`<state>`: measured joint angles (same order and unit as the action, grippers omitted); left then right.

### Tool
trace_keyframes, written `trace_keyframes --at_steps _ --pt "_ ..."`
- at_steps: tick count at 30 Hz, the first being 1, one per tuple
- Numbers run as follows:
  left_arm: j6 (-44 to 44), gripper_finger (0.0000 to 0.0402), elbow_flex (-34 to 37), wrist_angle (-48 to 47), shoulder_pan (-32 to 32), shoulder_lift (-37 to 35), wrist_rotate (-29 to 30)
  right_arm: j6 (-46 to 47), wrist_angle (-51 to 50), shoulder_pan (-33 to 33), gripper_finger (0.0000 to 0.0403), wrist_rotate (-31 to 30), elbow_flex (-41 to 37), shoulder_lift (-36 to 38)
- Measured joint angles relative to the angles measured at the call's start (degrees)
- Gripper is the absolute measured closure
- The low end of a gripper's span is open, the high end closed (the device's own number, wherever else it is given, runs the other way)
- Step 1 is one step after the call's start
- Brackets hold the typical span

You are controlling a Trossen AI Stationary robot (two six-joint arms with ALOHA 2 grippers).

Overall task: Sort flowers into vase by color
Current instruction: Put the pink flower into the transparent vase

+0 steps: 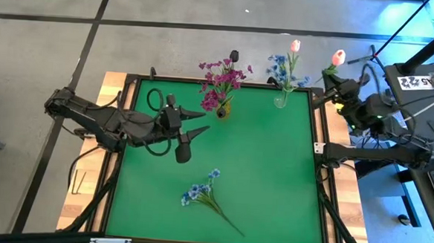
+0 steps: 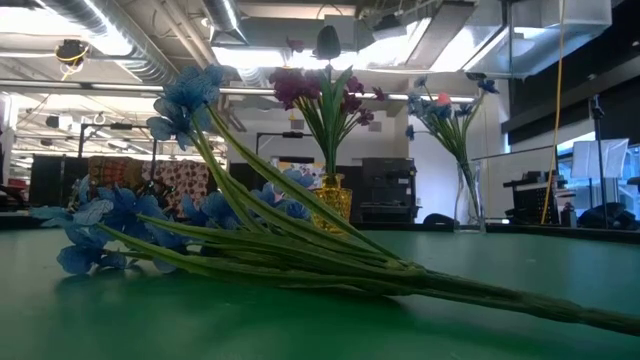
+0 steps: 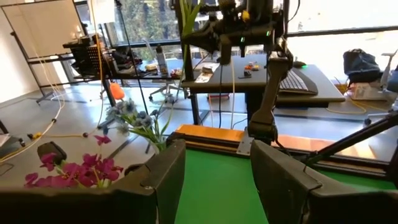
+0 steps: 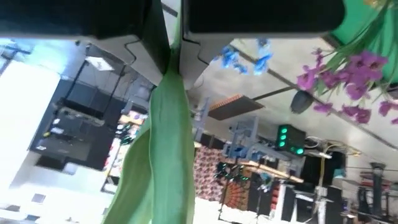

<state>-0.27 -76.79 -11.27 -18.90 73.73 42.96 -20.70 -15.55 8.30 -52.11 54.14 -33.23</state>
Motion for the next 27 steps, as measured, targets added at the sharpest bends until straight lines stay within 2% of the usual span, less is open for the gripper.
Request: trace_keyframes --at_steps 4,9,14,18,22,27 --pt "0.42 0.0225 0.00 0.14 0.02 -0.18 -0.03 2.24 1.08 7.61 0.0384 7.58 -2.85 0.04" --pt "0.44 0.0225 0.00 -0.04 0.00 -0.24 -0.63 3.80 4.49 20.27 0.0384 19.45 -5.57 -1.16" --pt "0.42 0.0225 0.00 -0.41 0.00 -0.24 -0.65 6.42 6.18 34.17 0.0384 33.97 -6.33 -4.61" --pt "-0.59 0.0225 0.00 -1.52 0.00 -0.24 -0.68 11.67 7.65 43.71 0.0384 48.09 -6.33 -8.43" --pt "-1.29 0.0225 0.75 -2.01 0.00 -0.26 -0.66 16.18 9.72 49.64 0.0384 60.03 -6.35 -12.59" --pt "-2.44 0.0225 2.73 -2.12 0.00 -0.24 -0.66 17.74 9.44 52.66 0.0384 64.59 -6.35 -17.07"
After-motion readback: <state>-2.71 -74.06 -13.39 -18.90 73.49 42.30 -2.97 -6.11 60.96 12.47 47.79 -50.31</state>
